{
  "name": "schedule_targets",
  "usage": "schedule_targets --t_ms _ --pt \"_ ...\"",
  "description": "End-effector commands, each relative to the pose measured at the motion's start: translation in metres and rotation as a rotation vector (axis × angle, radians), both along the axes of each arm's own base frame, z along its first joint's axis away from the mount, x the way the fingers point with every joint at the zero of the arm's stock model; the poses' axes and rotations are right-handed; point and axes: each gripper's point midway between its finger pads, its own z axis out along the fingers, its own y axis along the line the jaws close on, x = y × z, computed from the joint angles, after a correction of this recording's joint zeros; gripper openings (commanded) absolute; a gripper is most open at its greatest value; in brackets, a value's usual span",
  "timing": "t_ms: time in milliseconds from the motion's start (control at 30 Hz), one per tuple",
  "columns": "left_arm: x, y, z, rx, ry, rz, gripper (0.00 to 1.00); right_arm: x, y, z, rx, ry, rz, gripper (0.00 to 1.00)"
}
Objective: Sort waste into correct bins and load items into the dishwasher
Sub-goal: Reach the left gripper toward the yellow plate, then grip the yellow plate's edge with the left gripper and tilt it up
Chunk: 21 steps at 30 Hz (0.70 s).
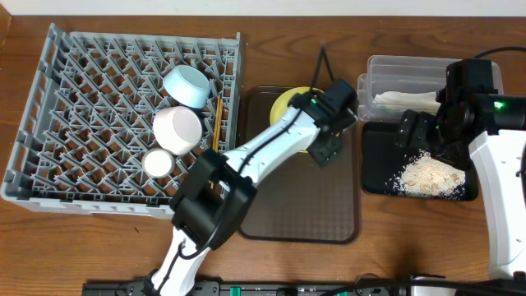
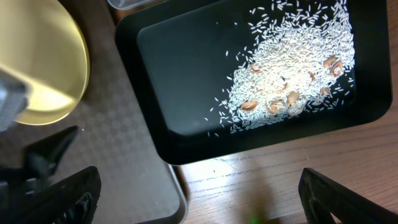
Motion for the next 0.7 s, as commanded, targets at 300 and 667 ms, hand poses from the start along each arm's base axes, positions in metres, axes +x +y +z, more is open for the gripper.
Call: schedule_targets --t_ms 300,667 --pt "0.008 -0.012 -0.031 0.08 -0.087 -0.075 0.67 -0.001 -0.003 0.006 -0.003 -0.021 0.003 0.99" --pt "0.002 -0.006 -0.045 0.095 -0.071 -0.076 0.42 -0.001 -0.003 0.006 -0.003 -0.02 0.003 0.99"
